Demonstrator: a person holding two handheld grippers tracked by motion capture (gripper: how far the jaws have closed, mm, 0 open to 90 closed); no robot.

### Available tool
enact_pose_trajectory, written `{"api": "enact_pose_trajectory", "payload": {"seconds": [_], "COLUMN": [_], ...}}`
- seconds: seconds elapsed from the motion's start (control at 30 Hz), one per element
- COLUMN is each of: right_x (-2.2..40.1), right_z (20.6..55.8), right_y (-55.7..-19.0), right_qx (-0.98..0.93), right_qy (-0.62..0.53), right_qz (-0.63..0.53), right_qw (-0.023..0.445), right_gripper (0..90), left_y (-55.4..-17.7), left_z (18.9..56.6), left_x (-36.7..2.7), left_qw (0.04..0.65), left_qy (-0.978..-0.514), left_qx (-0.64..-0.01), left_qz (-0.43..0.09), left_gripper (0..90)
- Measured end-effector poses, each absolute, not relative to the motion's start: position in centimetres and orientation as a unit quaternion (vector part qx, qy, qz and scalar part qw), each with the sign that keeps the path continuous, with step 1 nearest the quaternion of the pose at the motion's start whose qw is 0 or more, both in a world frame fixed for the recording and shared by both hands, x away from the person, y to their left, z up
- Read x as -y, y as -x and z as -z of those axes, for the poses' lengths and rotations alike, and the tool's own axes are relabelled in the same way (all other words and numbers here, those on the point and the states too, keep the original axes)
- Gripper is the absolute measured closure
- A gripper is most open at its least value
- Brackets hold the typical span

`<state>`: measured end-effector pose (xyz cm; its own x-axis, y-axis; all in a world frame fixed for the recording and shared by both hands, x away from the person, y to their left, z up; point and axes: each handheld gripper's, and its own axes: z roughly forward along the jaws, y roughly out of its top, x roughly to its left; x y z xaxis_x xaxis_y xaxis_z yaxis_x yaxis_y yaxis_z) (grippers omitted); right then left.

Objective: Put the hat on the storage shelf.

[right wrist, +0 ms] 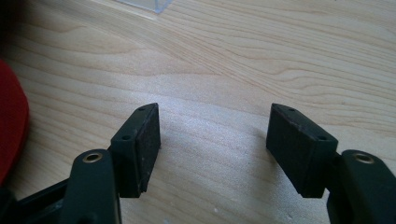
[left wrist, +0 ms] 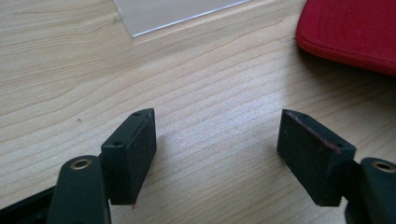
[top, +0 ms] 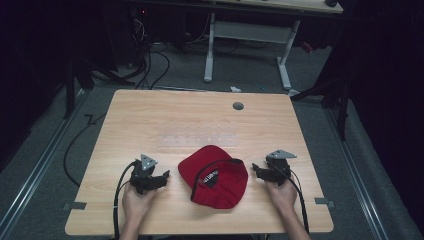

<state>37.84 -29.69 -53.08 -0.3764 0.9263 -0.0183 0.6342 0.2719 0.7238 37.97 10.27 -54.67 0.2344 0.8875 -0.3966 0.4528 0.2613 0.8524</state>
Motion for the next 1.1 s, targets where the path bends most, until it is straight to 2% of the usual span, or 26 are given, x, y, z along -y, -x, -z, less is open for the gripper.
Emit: {"api": "enact_pose_trajectory", "payload": {"seconds": [0.57, 0.7, 1.1], "right_x": [29.7, 29.8, 30.9], "right_z": [53.1, 53.1, 52.3], "right_y": [-37.8, -37.7, -35.7], "right_qx": [-0.765, -0.766, -0.756], "right_qy": [-0.509, -0.506, -0.511], "right_qz": [-0.324, -0.325, -0.353], "right_qw": [0.225, 0.225, 0.207], "right_gripper": [36.1, 38.8, 41.7], "left_y": [-38.0, -38.0, -38.0], "left_z": [54.7, 54.7, 54.7], "left_x": [-10.2, -10.2, -10.2], "left_qw": [0.537, 0.537, 0.536], "left_qy": [-0.572, -0.571, -0.572], "left_qx": [-0.586, -0.586, -0.586], "left_qz": [-0.204, -0.205, -0.205], "left_gripper": [28.4, 28.3, 27.9]}}
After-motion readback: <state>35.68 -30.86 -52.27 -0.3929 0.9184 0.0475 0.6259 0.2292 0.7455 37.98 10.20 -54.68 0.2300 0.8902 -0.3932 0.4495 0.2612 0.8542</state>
